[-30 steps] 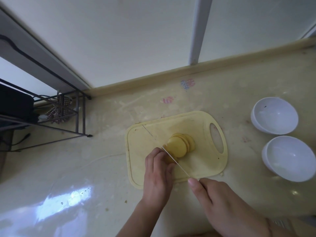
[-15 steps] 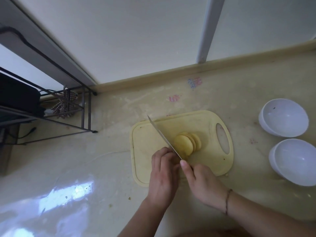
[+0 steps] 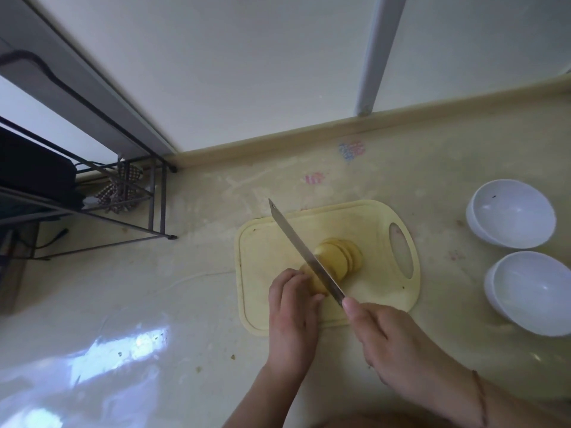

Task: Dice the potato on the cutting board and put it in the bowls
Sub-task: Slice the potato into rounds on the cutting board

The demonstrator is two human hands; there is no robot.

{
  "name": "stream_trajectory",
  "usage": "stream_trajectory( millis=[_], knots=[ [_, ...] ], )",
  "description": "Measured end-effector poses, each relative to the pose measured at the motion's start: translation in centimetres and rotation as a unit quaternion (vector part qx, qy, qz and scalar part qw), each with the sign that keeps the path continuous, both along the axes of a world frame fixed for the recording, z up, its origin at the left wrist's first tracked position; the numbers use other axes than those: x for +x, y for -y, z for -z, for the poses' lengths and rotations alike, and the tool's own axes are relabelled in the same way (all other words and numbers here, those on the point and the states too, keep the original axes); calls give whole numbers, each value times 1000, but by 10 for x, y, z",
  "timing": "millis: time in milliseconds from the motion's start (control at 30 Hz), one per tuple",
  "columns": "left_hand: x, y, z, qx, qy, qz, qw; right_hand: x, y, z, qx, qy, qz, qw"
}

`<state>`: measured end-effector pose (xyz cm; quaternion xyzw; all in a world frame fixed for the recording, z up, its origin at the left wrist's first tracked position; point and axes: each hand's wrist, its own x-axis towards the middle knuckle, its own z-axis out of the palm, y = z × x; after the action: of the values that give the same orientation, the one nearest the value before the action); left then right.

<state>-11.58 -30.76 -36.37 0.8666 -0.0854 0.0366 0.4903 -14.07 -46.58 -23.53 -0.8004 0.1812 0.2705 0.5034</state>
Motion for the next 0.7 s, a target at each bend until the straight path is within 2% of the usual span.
stream_trajectory(
  millis=[233,700],
  knots=[
    [6,1,-4,-1,21,1,1000,-18,1,-7,-27,-34,7,999],
    [10,-3,-4,0,12,-18,1000,-15,-1,-7,-59,-31,3,998]
  ],
)
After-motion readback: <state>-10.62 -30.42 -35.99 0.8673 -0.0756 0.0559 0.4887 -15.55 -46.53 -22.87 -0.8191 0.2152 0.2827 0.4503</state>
